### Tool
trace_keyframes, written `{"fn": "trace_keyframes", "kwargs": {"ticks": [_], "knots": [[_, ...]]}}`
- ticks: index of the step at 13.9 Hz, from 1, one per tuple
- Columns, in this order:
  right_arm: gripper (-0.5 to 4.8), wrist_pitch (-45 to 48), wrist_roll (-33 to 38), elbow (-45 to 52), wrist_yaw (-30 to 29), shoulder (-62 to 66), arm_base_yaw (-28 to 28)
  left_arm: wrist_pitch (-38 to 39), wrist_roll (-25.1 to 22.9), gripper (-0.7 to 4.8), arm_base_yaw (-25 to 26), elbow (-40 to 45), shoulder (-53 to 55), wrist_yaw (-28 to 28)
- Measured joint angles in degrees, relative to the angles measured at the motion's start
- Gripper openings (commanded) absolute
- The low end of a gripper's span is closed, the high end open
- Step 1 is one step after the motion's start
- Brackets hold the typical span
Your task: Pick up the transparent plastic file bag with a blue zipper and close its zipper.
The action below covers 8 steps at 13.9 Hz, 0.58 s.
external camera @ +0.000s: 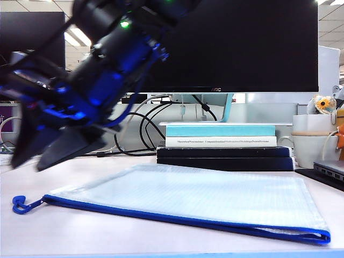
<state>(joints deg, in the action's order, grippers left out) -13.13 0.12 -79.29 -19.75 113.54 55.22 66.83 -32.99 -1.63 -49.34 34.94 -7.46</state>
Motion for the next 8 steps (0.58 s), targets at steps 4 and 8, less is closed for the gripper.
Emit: {"fn": "trace_keyframes", "kwargs": {"ticks": [4,8], "knots": [[1.43,6.2,-0.2,-1.2,2.0,4.6,1.7,-0.2,0.5,1.57,0.0,0.0,0.0,0.0],[1.43,6.8,-0.2,-4.5,2.4,8.0,1.8,-1.2,1.8,1.57,0.0,0.0,0.0,0.0]]}}
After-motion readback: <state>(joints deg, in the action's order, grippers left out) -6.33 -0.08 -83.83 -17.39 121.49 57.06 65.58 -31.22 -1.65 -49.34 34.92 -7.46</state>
